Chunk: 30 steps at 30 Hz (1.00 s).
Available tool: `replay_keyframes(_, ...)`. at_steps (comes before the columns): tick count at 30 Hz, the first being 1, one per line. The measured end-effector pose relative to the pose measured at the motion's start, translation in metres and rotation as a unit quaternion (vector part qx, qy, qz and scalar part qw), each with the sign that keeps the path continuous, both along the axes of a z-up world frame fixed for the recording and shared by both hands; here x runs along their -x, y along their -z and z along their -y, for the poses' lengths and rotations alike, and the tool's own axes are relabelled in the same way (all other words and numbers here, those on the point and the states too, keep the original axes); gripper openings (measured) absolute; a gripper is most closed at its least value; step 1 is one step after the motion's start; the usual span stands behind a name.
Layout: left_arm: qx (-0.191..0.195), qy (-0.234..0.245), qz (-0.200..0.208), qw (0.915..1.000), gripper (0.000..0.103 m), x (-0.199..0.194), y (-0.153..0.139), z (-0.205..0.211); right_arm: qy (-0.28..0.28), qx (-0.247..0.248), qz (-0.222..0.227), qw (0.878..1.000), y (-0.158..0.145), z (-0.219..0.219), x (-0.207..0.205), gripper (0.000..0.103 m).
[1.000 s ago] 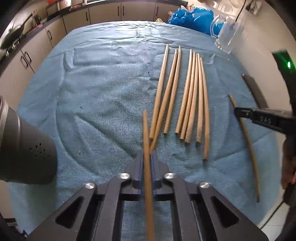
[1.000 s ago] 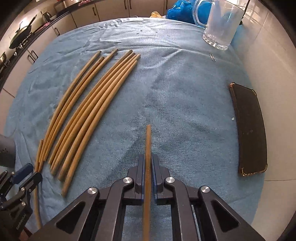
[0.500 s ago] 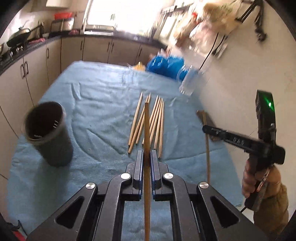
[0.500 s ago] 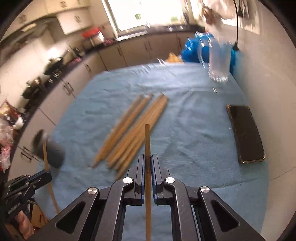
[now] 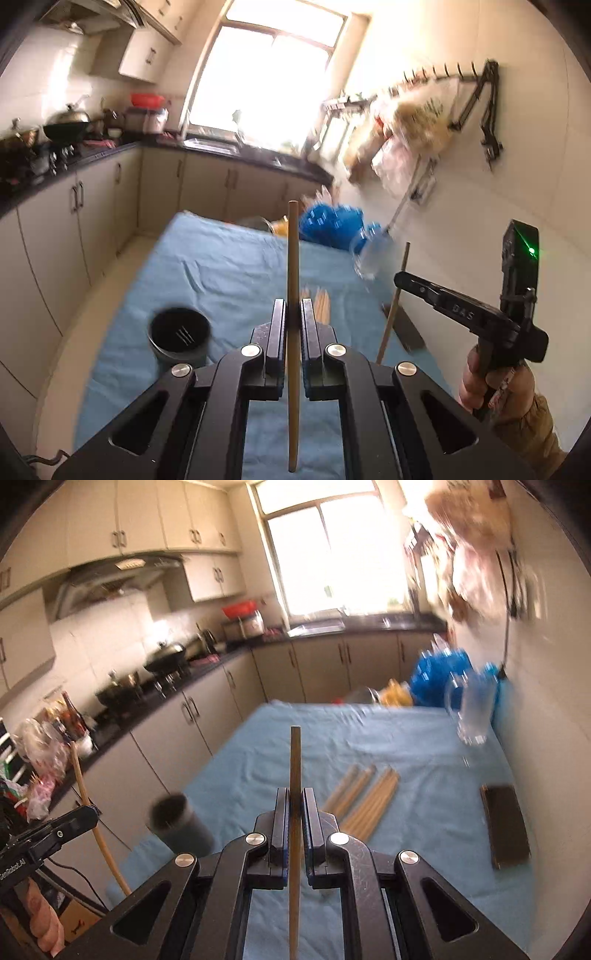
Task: Organize utensils
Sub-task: 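Carry both chopsticks upright over the black utensil cup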
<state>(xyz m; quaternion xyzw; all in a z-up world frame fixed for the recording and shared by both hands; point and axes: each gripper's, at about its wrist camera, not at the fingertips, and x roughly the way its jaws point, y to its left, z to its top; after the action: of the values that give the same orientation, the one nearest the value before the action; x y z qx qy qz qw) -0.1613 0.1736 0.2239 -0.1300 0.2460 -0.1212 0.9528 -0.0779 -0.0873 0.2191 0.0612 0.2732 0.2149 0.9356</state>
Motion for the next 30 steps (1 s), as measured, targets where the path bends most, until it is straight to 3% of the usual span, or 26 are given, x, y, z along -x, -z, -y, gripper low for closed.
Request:
replay_keyframes(6,-0.007,-0.068,0.046,0.9966,0.006,-0.017,-0.035,-0.044,-0.031,-0.045,0.036,0.998,-0.040,-0.049,-0.016,0.007)
replay_keyframes(15,-0.019,-0.127,0.059,0.9899,0.006,-0.068,-0.039,-0.082,-0.057,-0.094,0.066,0.992,-0.060,-0.128,-0.049,0.007)
replay_keyframes(20,-0.028,-0.130,0.034,0.9905,0.006,-0.099,-0.012,-0.090,-0.059,-0.066,0.055,0.995,-0.037,-0.167,-0.073,0.007)
replay_keyframes(26,-0.011,-0.123,-0.039,0.9916,0.006,-0.131,0.038,-0.098,-0.065,-0.022,-0.020,0.997,0.022,-0.188,-0.108,0.007)
replay_keyframes(30,-0.006,-0.125,-0.059,0.9904,0.006,-0.136,0.053,-0.101,-0.069,-0.024,-0.060,0.996,0.049,-0.185,-0.123,0.007)
